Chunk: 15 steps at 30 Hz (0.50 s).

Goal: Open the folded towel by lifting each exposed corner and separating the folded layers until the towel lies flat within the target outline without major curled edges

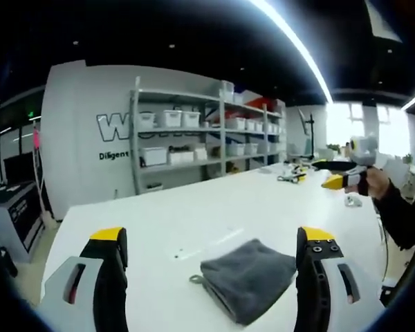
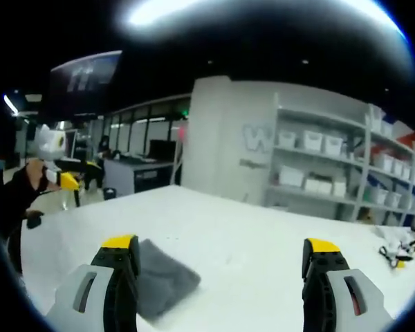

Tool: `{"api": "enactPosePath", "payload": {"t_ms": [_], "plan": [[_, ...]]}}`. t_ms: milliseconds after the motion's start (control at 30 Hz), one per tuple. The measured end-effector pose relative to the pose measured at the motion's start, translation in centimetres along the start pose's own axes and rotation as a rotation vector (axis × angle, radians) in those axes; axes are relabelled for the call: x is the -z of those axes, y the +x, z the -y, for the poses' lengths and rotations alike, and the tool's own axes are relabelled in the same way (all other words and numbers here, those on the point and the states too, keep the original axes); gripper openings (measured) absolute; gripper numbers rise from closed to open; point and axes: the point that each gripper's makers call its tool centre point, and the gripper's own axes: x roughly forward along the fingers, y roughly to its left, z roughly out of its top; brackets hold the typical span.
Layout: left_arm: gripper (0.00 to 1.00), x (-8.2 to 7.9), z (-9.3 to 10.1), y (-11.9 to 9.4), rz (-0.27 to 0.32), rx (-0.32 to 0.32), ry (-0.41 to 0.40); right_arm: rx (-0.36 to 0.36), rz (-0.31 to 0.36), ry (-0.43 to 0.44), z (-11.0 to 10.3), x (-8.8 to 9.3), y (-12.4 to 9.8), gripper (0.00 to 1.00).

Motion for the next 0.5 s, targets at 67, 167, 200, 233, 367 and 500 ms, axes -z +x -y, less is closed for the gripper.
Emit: {"api": "enactPosePath", "payload": {"t_ms": [67, 167, 200, 233, 367, 500], "plan": [[1.0, -0.2, -0.3, 0.1, 0.007, -0.014, 0.014, 0.002, 0.001, -0.007, -0.1, -0.2, 0.2, 1.0], [0.99, -0.4, -0.7, 0.4, 0.018, -0.024, 0.023, 0.002, -0.003, -0.016, 0.0, -0.4, 0.3, 1.0], [0.99, -0.4, -0.6, 0.5, 0.015, -0.017, 0.02, 0.003, -0.003, -0.019, 0.1, -0.4, 0.3, 1.0], [0.99, -0.4, -0.4, 0.5, 0.015, -0.008, 0.019, 0.003, -0.004, -0.02, 0.1, -0.5, 0.3, 1.0], [0.99, -0.6, 0.2, 0.8, 0.006, 0.009, 0.033, 0.002, -0.008, -0.022, 0.2, -0.6, 0.3, 1.0], [0.99, -0.4, 0.0, 1.1, -0.01, 0.008, 0.043, -0.025, -0.073, -0.007, -0.2, 0.3, 0.3, 1.0]]}}
